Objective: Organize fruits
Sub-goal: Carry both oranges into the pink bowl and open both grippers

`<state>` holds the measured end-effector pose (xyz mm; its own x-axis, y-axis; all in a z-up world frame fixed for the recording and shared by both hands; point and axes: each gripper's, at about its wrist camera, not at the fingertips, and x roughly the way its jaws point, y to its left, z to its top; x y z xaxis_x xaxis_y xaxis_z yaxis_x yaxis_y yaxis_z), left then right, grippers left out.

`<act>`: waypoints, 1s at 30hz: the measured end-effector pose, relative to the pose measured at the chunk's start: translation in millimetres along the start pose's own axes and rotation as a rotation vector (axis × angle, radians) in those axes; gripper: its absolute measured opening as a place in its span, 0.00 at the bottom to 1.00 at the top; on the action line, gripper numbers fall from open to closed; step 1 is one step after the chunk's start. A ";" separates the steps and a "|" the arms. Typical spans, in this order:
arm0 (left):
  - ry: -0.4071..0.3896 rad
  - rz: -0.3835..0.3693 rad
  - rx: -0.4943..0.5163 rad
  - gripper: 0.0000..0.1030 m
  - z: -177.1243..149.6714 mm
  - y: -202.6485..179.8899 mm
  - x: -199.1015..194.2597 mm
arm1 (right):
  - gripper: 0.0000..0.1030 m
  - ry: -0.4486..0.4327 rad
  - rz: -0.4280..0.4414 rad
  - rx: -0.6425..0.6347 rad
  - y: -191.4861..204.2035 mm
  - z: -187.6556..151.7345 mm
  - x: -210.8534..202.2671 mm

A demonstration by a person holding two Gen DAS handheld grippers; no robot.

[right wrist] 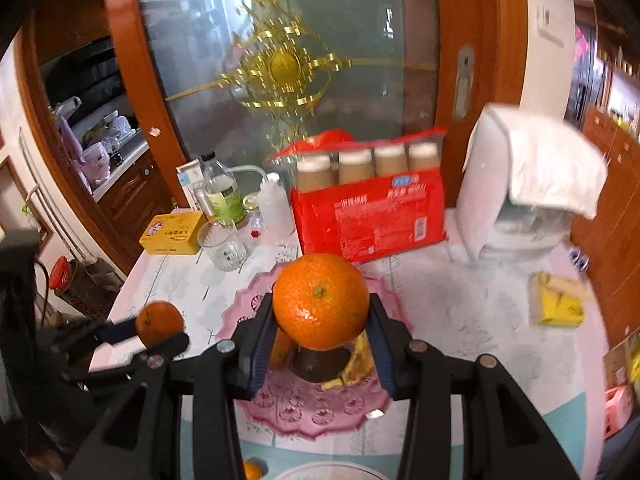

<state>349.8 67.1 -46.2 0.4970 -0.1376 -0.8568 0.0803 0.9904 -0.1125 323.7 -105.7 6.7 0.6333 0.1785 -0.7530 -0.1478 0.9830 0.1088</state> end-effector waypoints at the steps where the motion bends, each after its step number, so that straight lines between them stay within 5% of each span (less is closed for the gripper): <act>1: 0.016 -0.002 -0.014 0.42 -4.2 0.1 11.9 | 0.43 0.008 0.003 0.009 -1.3 -2.4 8.2; 13: 0.100 0.004 -0.057 0.42 -42.1 -24.8 104.3 | 0.43 0.169 -0.001 0.073 -29.4 -51.5 125.2; 30: 0.118 0.000 -0.002 0.43 -57.6 -49.8 123.7 | 0.44 0.204 0.000 0.039 -28.9 -68.3 162.1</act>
<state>357.5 1.5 -175.6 0.3922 -0.1356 -0.9098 0.0787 0.9904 -0.1137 378.8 -108.1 -162.8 0.4655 0.1702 -0.8685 -0.1157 0.9846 0.1310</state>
